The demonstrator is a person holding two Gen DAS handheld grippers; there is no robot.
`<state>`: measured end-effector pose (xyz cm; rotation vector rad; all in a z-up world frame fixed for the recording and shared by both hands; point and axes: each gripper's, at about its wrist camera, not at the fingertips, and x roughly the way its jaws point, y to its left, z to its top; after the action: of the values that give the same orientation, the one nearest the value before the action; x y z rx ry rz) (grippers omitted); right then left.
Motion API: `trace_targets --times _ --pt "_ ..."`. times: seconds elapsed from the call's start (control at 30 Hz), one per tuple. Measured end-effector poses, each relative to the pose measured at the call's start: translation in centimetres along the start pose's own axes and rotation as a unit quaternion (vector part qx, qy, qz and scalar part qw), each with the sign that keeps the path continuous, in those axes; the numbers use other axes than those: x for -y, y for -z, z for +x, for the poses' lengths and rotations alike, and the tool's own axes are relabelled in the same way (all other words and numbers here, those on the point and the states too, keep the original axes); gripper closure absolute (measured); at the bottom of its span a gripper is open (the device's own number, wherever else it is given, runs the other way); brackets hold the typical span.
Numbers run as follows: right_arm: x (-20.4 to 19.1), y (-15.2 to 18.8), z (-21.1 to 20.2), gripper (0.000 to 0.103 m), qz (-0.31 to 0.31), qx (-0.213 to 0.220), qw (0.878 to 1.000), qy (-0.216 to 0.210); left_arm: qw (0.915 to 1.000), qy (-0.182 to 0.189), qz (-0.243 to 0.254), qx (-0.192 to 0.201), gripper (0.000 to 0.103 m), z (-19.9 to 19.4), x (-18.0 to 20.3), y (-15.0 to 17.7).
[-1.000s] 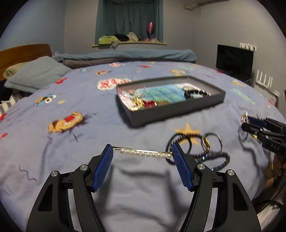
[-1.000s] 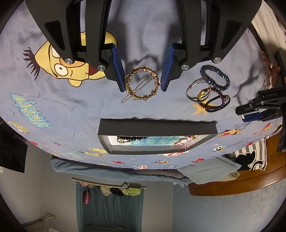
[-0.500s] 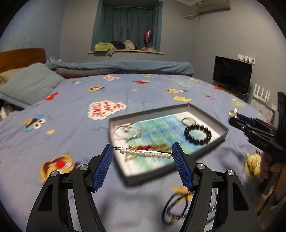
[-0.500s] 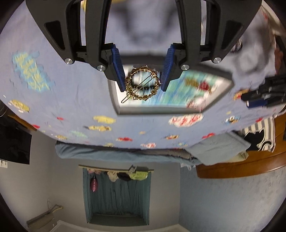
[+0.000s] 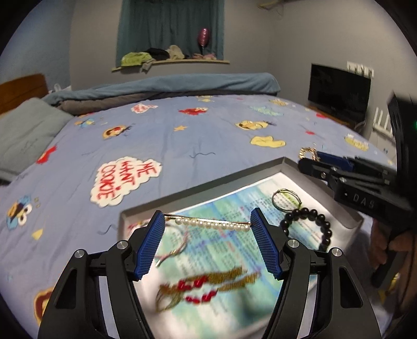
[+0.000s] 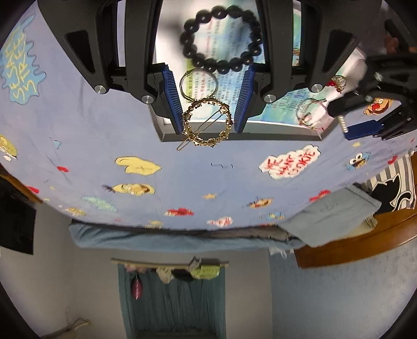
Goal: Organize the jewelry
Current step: 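Carry the pearl clip toward the gray tray while the right tool carries the gold clip, then release the pearl clip into the tray while the right tool releases the gold clip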
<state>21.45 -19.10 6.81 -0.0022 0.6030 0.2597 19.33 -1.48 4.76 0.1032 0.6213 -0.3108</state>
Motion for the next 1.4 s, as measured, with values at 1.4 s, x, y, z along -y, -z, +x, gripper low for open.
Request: trace_targets --times 1.4 --pt "1.7 -0.8 7.3 0.042 0.053 -0.131 0.99 -0.008 0.9878 0.028 0.033 -0.15 0.031 7.5 1.7 0.0"
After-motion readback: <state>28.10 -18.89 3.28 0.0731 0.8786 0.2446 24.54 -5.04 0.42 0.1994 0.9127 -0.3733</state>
